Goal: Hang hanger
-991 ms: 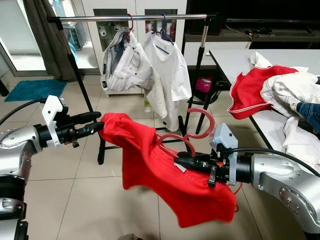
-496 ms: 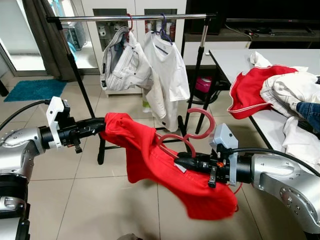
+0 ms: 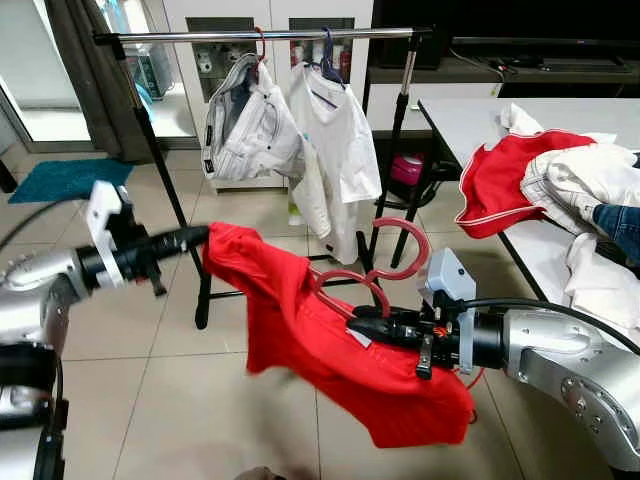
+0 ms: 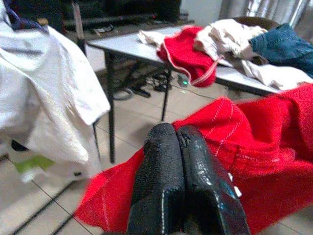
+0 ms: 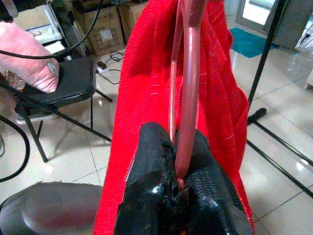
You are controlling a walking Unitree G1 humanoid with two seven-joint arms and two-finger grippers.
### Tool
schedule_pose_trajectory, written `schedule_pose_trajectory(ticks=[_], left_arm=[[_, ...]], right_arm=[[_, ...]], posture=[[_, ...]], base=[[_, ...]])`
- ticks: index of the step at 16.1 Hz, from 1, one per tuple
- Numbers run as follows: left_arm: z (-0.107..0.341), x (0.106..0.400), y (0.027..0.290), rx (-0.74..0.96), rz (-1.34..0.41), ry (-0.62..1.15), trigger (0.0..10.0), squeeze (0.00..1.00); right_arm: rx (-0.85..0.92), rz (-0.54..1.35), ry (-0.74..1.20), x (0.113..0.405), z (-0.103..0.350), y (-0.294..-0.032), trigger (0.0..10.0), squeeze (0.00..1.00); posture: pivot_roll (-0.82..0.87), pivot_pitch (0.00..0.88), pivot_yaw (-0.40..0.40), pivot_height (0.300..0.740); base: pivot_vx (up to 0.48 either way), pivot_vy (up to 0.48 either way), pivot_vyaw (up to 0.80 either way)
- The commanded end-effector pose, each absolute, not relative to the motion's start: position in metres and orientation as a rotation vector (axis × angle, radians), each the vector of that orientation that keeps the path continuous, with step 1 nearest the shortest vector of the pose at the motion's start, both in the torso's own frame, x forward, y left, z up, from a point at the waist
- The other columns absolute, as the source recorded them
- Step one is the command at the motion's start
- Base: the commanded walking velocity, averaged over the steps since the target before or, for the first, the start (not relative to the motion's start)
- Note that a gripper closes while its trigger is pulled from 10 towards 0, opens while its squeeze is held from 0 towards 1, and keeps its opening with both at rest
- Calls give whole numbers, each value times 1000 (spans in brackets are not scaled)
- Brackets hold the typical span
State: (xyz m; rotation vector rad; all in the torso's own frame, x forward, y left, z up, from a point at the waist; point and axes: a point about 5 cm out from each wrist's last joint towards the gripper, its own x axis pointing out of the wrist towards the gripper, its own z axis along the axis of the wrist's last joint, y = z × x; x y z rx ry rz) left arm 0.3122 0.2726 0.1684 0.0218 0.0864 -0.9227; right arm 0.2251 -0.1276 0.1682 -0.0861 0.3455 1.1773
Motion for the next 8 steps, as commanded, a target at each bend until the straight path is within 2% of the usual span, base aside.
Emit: schedule_pose_trajectory(ticks=[1,8], left_arm=[[174,315,275,14,-888,43,0,0],[212,333,285,-40,-712,-185,0,0]], right_arm=[[-86,1195,326,223,173,-127,10000,0],[-108,1182,386,221,163,-128,10000,0]], posture=[[-122,0,45,740],[-119,0,46,740]], base=[[0,0,0],[0,0,0]])
